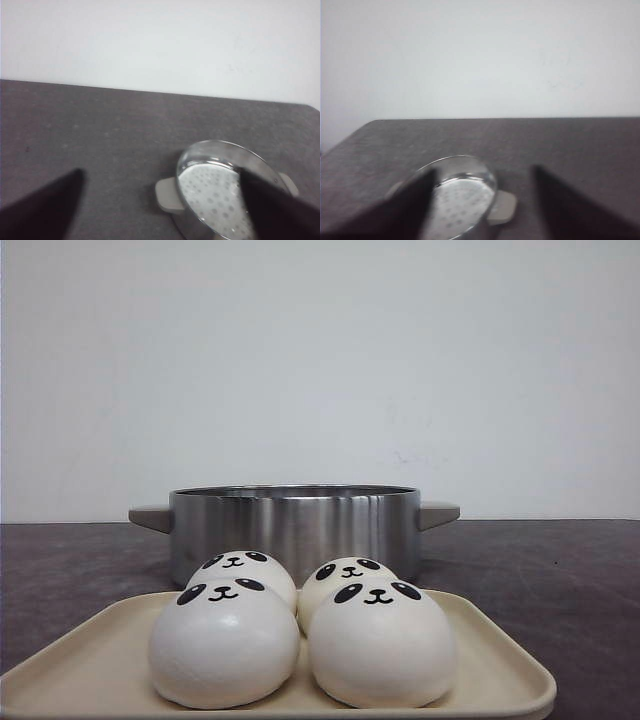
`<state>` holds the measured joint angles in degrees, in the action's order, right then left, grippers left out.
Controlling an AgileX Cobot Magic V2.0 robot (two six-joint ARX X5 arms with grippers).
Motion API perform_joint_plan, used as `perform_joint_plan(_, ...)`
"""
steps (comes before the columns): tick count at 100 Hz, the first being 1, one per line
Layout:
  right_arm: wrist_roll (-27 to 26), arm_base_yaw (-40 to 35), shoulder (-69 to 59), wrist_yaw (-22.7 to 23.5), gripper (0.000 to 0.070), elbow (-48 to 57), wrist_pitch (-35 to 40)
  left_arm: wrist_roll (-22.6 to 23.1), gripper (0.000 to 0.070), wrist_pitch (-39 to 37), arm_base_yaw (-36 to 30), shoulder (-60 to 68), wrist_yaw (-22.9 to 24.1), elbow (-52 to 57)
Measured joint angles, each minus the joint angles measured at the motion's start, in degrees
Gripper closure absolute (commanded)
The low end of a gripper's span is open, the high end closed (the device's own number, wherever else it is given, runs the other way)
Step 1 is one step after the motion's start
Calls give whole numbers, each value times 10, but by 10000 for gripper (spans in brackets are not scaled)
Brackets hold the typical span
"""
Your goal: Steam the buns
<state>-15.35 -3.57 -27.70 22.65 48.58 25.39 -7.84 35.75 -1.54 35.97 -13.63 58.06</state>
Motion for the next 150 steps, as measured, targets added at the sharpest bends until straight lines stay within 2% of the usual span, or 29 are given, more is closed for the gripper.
perform_joint_plan(11,-15,-2,-13,22,0,0,5,-9,0,17,-22,-4,-1,0)
perform_joint_plan(27,-25,-38,-60,20,25,0,26,-35,0,49,-49,-3,-8,0)
perform_joint_plan(35,-30,-83,-96,-8,26,0,27,-38,0,59,-60,0,-9,0)
perform_joint_plan(54,-50,-242,-207,-136,26,0,42,-42,0,60,-84,0,-9,0)
perform_joint_plan(63,-72,-317,-270,-181,26,0,46,-42,0,60,-97,0,-9,0)
perform_joint_plan(74,-108,-375,-358,-184,26,8,51,-42,0,61,-111,0,-9,0)
perform_joint_plan(91,-142,-406,-480,-169,30,47,52,-42,0,67,-132,0,-9,0)
perform_joint_plan(113,-151,-411,-614,-151,153,103,51,-42,0,70,-161,0,-9,0)
perform_joint_plan(143,-166,-410,-706,-165,168,125,53,-42,0,70,-200,0,-9,0)
perform_joint_plan(147,-166,-410,-713,-169,226,126,52,-42,0,70,-204,0,-9,0)
perform_joint_plan(149,-167,-410,-713,-169,283,128,52,-42,0,71,-205,0,-9,0)
perform_joint_plan(150,-167,-410,-714,-169,333,128,50,-42,0,70,-206,0,-9,0)
